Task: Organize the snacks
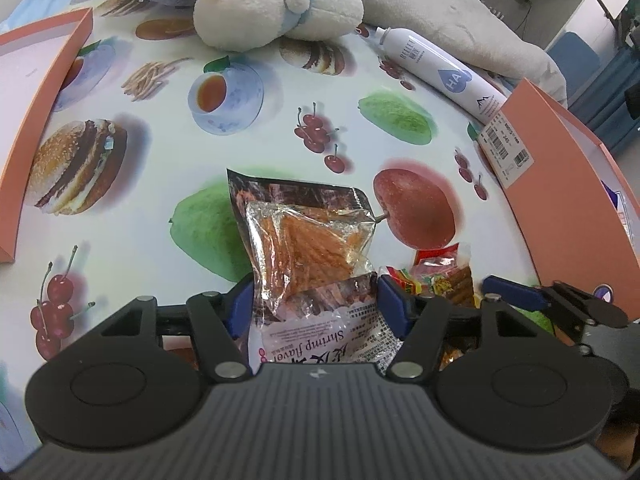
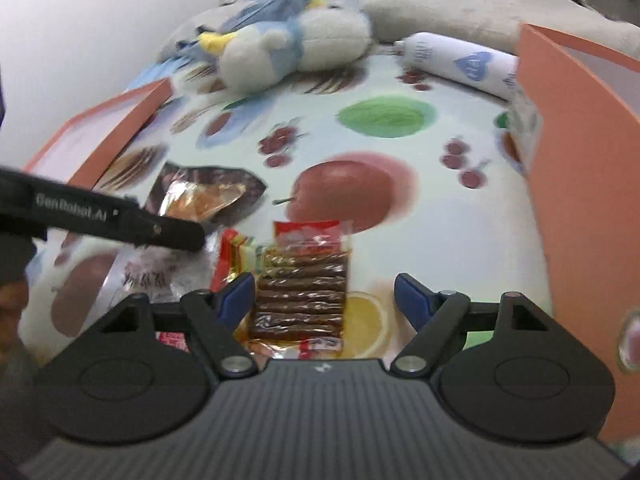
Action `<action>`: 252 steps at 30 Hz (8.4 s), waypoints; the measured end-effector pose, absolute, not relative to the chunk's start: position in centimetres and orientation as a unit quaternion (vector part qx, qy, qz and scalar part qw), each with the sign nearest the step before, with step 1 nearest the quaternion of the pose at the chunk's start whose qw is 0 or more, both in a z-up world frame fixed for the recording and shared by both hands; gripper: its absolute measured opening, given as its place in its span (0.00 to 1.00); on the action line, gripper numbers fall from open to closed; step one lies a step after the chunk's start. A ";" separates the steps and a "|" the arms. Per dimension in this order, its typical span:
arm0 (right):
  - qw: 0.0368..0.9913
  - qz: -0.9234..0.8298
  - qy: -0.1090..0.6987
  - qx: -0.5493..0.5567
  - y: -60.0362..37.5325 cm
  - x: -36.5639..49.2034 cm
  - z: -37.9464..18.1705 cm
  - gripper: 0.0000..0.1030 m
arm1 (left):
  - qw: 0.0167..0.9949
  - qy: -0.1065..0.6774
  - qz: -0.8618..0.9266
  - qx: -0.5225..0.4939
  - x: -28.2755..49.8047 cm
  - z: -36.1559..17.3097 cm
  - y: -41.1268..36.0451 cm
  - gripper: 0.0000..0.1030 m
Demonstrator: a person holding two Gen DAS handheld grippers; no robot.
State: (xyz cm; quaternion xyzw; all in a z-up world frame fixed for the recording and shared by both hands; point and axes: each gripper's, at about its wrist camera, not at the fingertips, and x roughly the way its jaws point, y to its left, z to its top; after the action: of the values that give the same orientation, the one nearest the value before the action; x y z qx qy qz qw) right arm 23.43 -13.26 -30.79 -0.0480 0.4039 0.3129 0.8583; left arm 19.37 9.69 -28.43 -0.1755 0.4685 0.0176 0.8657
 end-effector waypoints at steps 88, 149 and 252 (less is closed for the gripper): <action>0.817 0.275 0.475 0.179 -18.0 20.3 -29.4 0.10 | 0.866 0.479 -0.009 -0.143 19.3 -28.1 7.0 0.58; 0.961 0.109 0.255 0.017 -31.5 24.5 -8.7 0.11 | 0.926 0.330 -0.154 -0.094 30.0 -4.2 -11.6 0.48; 0.964 0.008 0.251 0.087 -35.0 11.0 -10.9 0.51 | 0.941 0.297 -0.160 -0.019 12.9 -3.2 -11.0 0.81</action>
State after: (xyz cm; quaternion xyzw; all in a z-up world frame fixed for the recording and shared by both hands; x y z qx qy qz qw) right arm 10.99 -35.00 -10.92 0.0870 0.2505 0.0085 0.9642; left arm 12.89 -10.97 -3.21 -0.0188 0.2968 -0.1603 0.9412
